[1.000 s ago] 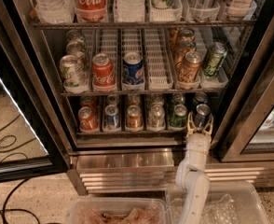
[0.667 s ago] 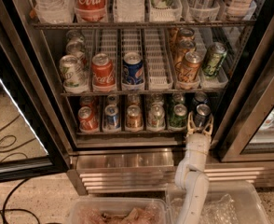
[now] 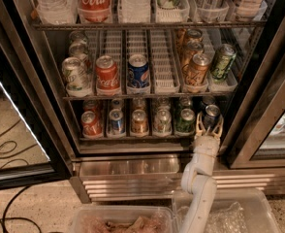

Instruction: Pick pepsi can from bottom shelf of fridge

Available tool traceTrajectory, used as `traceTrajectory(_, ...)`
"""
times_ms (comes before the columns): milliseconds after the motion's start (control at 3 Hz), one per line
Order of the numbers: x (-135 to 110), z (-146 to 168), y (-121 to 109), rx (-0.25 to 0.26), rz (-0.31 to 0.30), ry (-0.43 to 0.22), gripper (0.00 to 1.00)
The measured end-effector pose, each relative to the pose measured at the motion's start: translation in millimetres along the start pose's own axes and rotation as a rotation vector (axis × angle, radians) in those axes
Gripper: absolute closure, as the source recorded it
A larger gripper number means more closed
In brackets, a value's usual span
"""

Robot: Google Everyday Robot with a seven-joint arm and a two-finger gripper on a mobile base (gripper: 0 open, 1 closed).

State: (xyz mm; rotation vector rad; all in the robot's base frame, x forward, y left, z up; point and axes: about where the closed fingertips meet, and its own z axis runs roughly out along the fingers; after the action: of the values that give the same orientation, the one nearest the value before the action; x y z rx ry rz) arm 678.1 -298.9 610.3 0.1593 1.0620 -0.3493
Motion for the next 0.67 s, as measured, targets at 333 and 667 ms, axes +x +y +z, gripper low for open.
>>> traceTrajectory(333,-9.3,6.5,2.4,-0.002,0.011,-0.037,1.0)
traceTrajectory(667,-17.4,11.8,4.9,-0.007,0.015,-0.07,1.0)
